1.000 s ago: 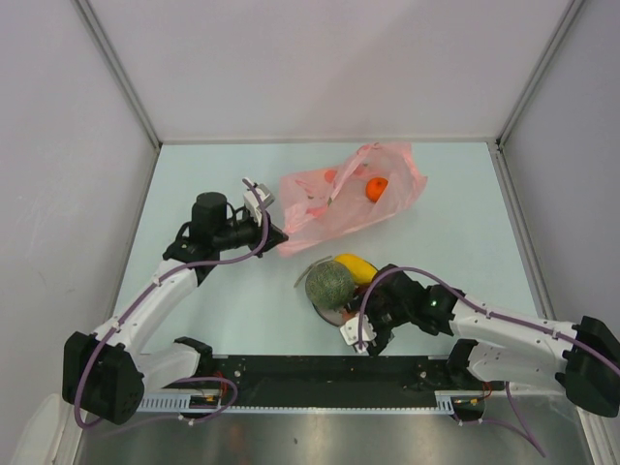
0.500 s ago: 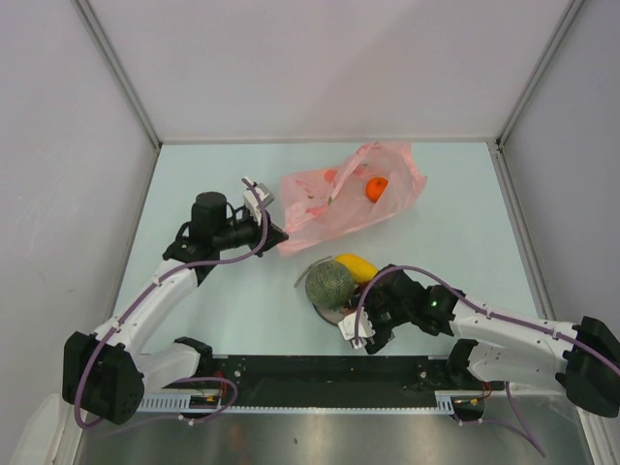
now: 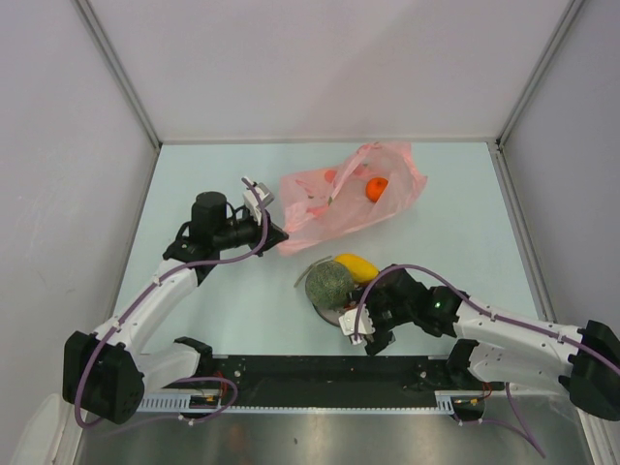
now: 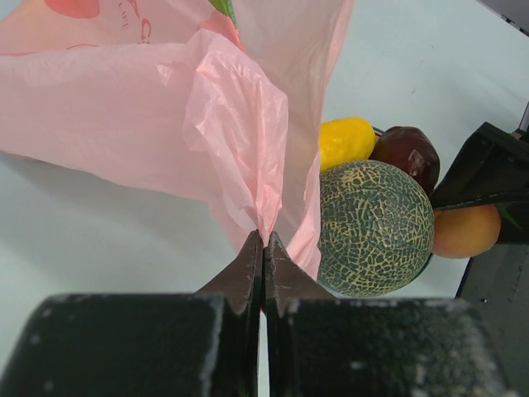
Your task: Take the fake fruits out of the plastic bag
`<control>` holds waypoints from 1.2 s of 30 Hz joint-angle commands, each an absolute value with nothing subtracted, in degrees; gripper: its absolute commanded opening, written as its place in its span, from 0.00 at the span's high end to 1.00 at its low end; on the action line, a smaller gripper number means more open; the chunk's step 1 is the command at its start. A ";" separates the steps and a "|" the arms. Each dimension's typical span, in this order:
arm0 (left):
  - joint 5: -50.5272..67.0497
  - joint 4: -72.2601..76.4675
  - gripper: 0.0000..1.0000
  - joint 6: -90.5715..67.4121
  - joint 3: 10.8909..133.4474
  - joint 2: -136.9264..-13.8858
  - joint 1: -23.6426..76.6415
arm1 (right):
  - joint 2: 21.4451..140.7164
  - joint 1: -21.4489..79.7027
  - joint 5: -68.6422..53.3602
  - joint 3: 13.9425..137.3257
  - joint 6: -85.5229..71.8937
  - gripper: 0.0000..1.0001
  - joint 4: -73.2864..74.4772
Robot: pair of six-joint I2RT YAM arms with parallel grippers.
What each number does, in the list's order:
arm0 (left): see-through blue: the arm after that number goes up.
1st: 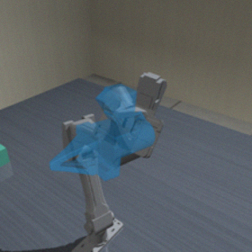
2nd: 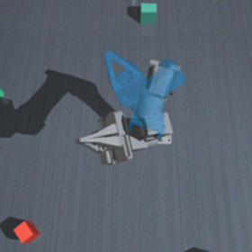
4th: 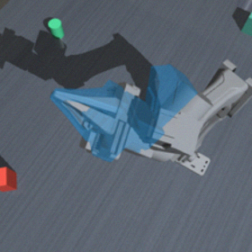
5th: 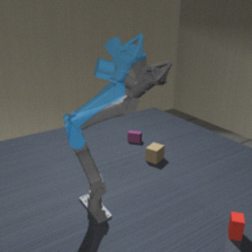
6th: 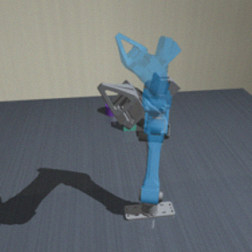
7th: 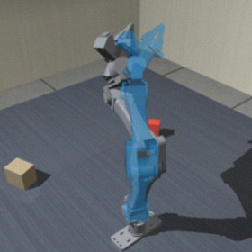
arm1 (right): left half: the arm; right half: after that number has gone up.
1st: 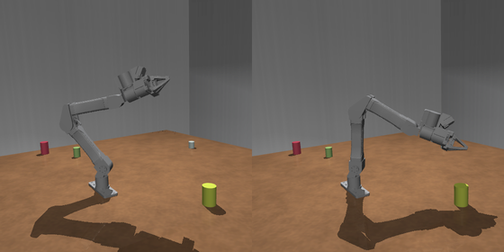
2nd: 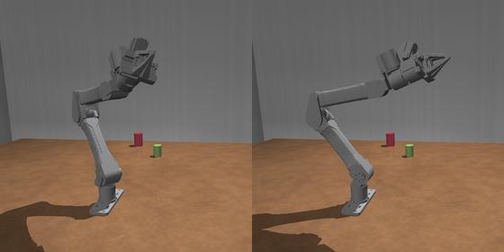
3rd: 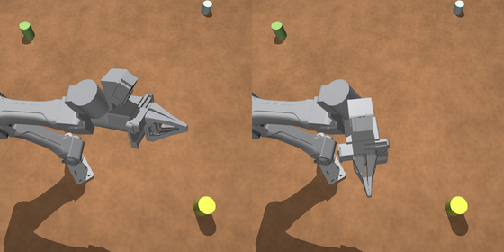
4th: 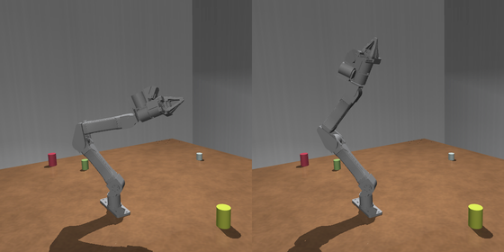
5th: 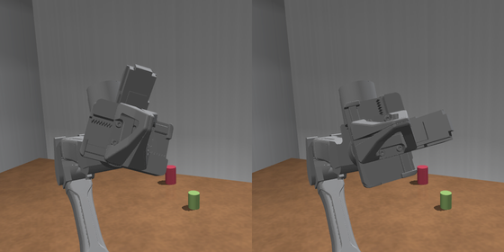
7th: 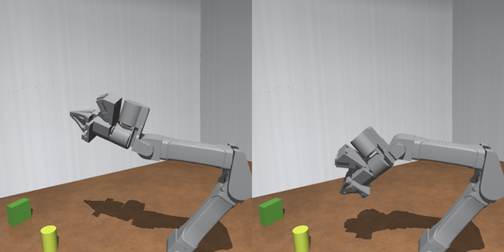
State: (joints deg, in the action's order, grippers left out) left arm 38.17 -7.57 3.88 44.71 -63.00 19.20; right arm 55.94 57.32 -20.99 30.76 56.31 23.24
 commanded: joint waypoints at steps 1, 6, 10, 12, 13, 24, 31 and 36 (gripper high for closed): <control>39.90 -5.10 0.99 3.08 44.30 -63.28 18.81 | 55.02 57.66 -19.42 30.24 54.67 0.00 19.95; 39.90 -5.36 1.00 3.16 44.38 -63.11 18.81 | 53.88 57.66 -17.50 30.32 53.79 0.00 20.39; 40.08 -5.54 1.00 3.25 44.30 -63.19 18.81 | 49.84 57.66 -16.61 30.93 52.30 0.00 23.28; 39.99 -5.54 1.00 3.69 44.30 -63.02 18.81 | 46.94 57.74 -15.91 31.72 51.07 0.00 26.97; 39.82 -5.80 1.00 3.78 44.30 -63.10 18.90 | 46.06 57.74 -15.56 33.03 50.80 0.00 28.46; 40.25 -8.96 1.00 6.59 45.43 -62.40 18.81 | 44.19 46.35 -7.90 45.42 40.09 0.00 20.31; 39.99 -11.42 1.00 9.67 47.98 -61.26 18.63 | 66.22 34.29 -12.83 60.54 28.66 0.18 8.54; 40.69 -12.56 1.00 7.29 52.28 -60.03 17.32 | 77.85 32.35 -14.42 63.37 29.01 0.31 1.15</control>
State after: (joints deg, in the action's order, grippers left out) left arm 38.68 -12.19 7.53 46.52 -62.54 18.57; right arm 71.77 33.34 -12.14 61.52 31.97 8.73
